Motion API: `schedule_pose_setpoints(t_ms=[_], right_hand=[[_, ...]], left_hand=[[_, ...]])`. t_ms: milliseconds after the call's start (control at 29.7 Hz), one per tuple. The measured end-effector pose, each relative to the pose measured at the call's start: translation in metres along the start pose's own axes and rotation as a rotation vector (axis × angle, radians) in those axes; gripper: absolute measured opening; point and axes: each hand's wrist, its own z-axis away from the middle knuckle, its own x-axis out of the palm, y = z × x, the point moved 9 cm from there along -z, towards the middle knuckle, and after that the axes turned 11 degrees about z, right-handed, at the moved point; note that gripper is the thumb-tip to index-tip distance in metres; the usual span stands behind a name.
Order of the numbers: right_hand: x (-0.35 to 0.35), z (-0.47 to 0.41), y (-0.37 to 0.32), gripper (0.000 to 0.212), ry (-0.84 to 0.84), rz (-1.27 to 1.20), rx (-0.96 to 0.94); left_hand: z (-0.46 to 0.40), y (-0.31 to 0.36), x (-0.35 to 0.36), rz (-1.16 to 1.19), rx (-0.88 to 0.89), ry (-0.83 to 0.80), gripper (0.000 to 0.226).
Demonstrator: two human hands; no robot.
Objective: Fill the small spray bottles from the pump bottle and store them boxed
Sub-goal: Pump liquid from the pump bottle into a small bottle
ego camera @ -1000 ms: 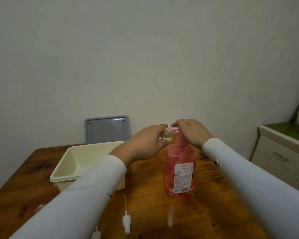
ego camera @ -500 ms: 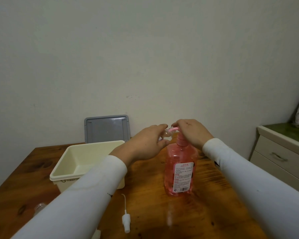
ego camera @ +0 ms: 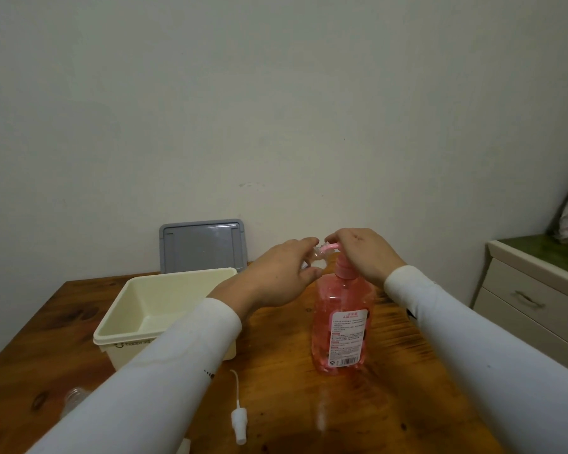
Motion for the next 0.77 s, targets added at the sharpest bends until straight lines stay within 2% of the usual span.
schedule_pose_setpoints(t_ms=[437, 673, 774], right_hand=[[-0.003, 0.000, -0.002, 0.041, -0.024, 0.082, -0.017], [-0.010, 0.002, -0.002, 0.054, 0.007, -0.015, 0.013], [-0.012, 0.003, -0.003, 0.052, 0.002, -0.046, 0.022]], left_hand=[[-0.002, -0.006, 0.000, 0.077, -0.006, 0.034, 0.051], [0.000, -0.012, 0.002, 0.205, -0.045, 0.081, 0.045], [0.001, -0.014, 0.004, 0.240, -0.062, 0.087, 0.043]])
